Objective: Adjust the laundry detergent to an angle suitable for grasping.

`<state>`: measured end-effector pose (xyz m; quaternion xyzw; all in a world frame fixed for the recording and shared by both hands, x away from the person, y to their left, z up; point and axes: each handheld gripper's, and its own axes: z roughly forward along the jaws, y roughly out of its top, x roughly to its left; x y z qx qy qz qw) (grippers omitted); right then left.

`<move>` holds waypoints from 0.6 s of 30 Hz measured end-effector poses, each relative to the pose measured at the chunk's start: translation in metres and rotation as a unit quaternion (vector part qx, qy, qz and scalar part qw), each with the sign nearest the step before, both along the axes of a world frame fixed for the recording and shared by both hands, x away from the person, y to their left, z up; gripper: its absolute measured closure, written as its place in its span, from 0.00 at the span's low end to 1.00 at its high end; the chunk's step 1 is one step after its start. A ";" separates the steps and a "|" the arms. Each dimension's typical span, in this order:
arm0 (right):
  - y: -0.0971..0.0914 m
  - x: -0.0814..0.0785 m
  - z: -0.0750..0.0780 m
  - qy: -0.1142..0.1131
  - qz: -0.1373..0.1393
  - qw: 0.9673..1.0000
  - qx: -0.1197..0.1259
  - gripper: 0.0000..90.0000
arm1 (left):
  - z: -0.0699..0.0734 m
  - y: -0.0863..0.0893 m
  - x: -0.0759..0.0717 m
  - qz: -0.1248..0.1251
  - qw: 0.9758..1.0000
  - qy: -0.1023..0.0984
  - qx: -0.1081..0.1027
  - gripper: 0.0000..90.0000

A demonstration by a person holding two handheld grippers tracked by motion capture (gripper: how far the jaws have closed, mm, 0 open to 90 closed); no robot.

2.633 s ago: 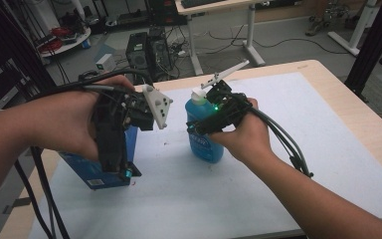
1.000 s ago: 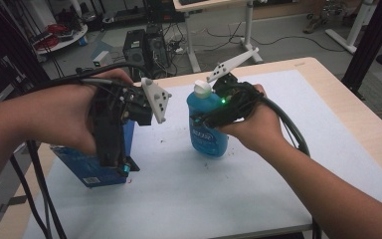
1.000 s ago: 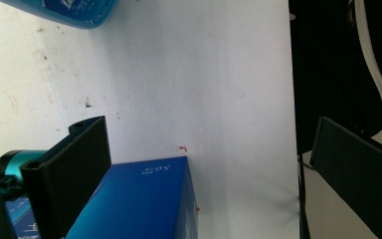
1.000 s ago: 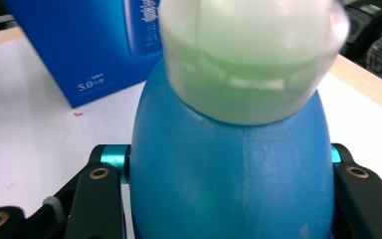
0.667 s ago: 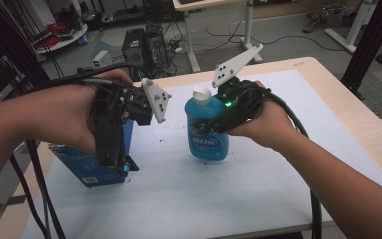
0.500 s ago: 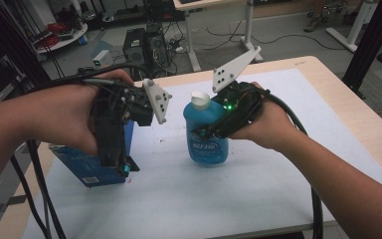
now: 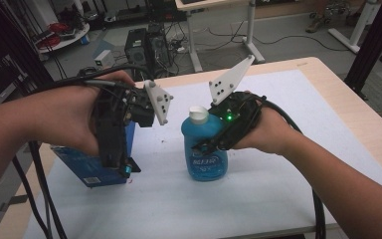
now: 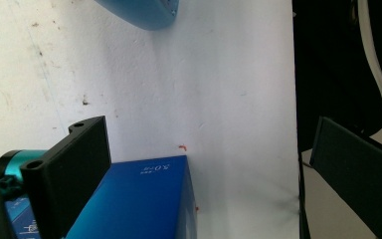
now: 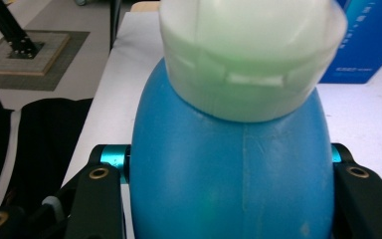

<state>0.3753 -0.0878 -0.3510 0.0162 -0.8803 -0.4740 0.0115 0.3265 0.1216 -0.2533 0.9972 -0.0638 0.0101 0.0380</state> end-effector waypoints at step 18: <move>0.003 0.001 -0.010 0.002 0.007 1.000 0.007 0.46 | -0.001 0.002 0.001 0.001 1.000 -0.002 0.001 0.03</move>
